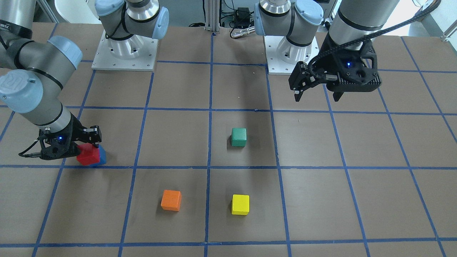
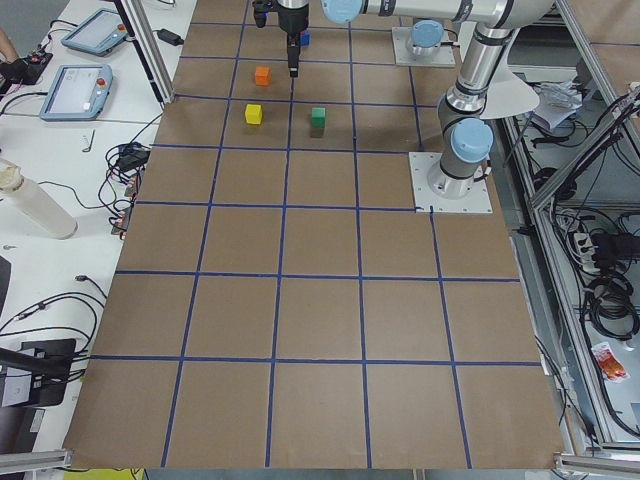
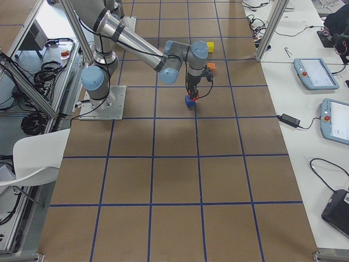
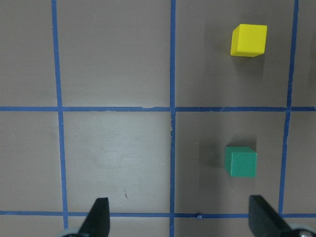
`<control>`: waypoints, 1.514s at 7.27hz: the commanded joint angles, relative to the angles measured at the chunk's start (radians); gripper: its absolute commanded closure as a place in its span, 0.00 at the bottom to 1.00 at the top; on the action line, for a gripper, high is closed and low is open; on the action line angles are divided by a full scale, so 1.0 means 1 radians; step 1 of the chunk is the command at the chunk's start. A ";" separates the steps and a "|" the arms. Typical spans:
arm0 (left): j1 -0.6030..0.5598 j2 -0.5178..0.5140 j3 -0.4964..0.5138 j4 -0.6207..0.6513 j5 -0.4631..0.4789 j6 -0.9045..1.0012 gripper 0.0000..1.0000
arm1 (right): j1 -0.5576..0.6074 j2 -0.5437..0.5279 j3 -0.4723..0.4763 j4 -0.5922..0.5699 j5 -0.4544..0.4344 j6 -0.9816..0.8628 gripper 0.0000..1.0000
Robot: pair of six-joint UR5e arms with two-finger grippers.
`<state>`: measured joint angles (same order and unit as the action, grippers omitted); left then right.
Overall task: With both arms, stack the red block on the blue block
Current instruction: 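Open the right gripper to release the red cube onto the blue cube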
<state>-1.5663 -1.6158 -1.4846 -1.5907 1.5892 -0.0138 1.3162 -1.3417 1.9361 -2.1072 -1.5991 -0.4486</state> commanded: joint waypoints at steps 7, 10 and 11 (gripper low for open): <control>0.000 0.000 0.000 0.000 0.000 0.002 0.00 | 0.008 -0.180 -0.155 0.283 0.013 0.135 0.00; 0.000 -0.001 0.001 0.000 0.002 0.003 0.00 | 0.114 -0.246 -0.281 0.464 0.034 0.327 0.00; 0.000 -0.001 0.001 0.000 0.002 0.005 0.00 | 0.194 -0.243 -0.296 0.461 0.039 0.422 0.00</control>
<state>-1.5662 -1.6164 -1.4834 -1.5907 1.5901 -0.0110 1.4266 -1.5792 1.6679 -1.6616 -1.5682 -0.1313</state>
